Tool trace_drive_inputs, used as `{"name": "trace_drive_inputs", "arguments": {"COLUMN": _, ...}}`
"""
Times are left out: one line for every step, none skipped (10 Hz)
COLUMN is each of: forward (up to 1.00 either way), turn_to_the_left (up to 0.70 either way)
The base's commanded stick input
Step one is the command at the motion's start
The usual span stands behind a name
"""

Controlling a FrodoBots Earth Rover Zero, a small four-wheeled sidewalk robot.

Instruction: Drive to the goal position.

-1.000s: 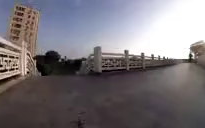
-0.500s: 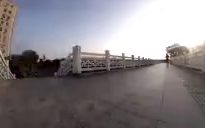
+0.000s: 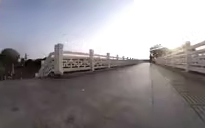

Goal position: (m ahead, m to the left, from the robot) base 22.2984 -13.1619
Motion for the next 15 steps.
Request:
{"name": "trace_drive_inputs", "arguments": {"forward": 0.45, "turn_to_the_left": 0.0}}
{"name": "trace_drive_inputs", "arguments": {"forward": 0.45, "turn_to_the_left": 0.0}}
{"name": "trace_drive_inputs", "arguments": {"forward": 0.45, "turn_to_the_left": 0.0}}
{"name": "trace_drive_inputs", "arguments": {"forward": 0.45, "turn_to_the_left": 0.0}}
{"name": "trace_drive_inputs", "arguments": {"forward": 0.45, "turn_to_the_left": 0.0}}
{"name": "trace_drive_inputs", "arguments": {"forward": 0.45, "turn_to_the_left": 0.0}}
{"name": "trace_drive_inputs", "arguments": {"forward": 0.45, "turn_to_the_left": 0.0}}
{"name": "trace_drive_inputs", "arguments": {"forward": 0.45, "turn_to_the_left": -0.03}}
{"name": "trace_drive_inputs", "arguments": {"forward": 0.45, "turn_to_the_left": -0.22}}
{"name": "trace_drive_inputs", "arguments": {"forward": 0.45, "turn_to_the_left": -0.26}}
{"name": "trace_drive_inputs", "arguments": {"forward": 0.45, "turn_to_the_left": -0.26}}
{"name": "trace_drive_inputs", "arguments": {"forward": 0.45, "turn_to_the_left": -0.26}}
{"name": "trace_drive_inputs", "arguments": {"forward": 0.45, "turn_to_the_left": -0.15}}
{"name": "trace_drive_inputs", "arguments": {"forward": 0.45, "turn_to_the_left": 0.0}}
{"name": "trace_drive_inputs", "arguments": {"forward": 0.45, "turn_to_the_left": 0.0}}
